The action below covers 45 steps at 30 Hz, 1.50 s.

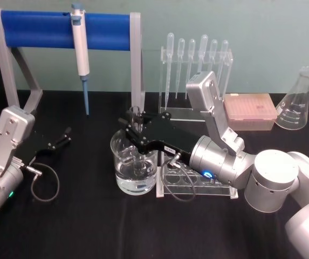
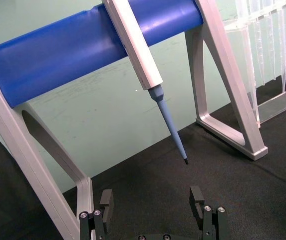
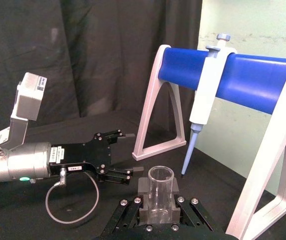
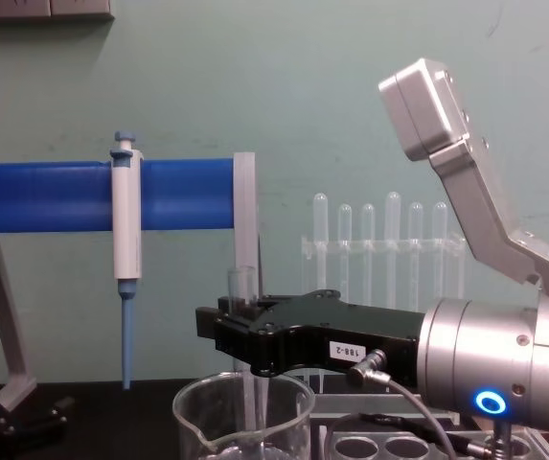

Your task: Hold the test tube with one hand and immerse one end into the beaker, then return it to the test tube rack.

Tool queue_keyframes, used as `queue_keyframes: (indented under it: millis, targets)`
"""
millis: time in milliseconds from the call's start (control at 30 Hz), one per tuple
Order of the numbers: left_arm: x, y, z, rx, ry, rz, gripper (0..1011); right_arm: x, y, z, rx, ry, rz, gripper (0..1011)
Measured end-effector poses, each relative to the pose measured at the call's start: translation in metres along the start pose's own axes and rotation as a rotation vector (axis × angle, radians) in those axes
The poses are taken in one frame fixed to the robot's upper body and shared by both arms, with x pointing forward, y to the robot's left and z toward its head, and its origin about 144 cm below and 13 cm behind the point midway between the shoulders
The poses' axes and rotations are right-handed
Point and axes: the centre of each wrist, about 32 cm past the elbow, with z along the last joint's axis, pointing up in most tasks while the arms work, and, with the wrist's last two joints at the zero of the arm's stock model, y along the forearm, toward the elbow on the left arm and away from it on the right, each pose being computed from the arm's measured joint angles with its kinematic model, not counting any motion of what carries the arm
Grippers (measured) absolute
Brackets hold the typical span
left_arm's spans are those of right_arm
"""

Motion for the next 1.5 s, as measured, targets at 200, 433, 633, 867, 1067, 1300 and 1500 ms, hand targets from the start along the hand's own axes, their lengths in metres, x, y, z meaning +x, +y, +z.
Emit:
queue_keyframes:
  millis: [200, 433, 633, 867, 1067, 1300, 1500]
  targets:
    - [0.0000, 0.0000, 0.0000, 0.000, 0.000, 0.000, 1000, 0.0000, 0.0000, 0.0000, 0.000, 0.000, 0.000, 225]
    - [0.0000, 0.0000, 0.0000, 0.000, 0.000, 0.000, 1000, 0.0000, 0.0000, 0.0000, 0.000, 0.000, 0.000, 224]
    - [0.0000, 0.0000, 0.0000, 0.000, 0.000, 0.000, 1000, 0.0000, 0.0000, 0.0000, 0.000, 0.000, -0.001, 224]
    - [0.0000, 0.0000, 0.0000, 0.000, 0.000, 0.000, 1000, 0.0000, 0.0000, 0.0000, 0.000, 0.000, -0.001, 225]
    - [0.0000, 0.0000, 0.0000, 0.000, 0.000, 0.000, 1000, 0.0000, 0.0000, 0.0000, 0.000, 0.000, -0.001, 225]
    - [0.0000, 0.0000, 0.0000, 0.000, 0.000, 0.000, 1000, 0.0000, 0.0000, 0.0000, 0.000, 0.000, -0.001, 225]
    - [0.0000, 0.0000, 0.0000, 0.000, 0.000, 0.000, 1000, 0.0000, 0.0000, 0.0000, 0.000, 0.000, -0.001, 225]
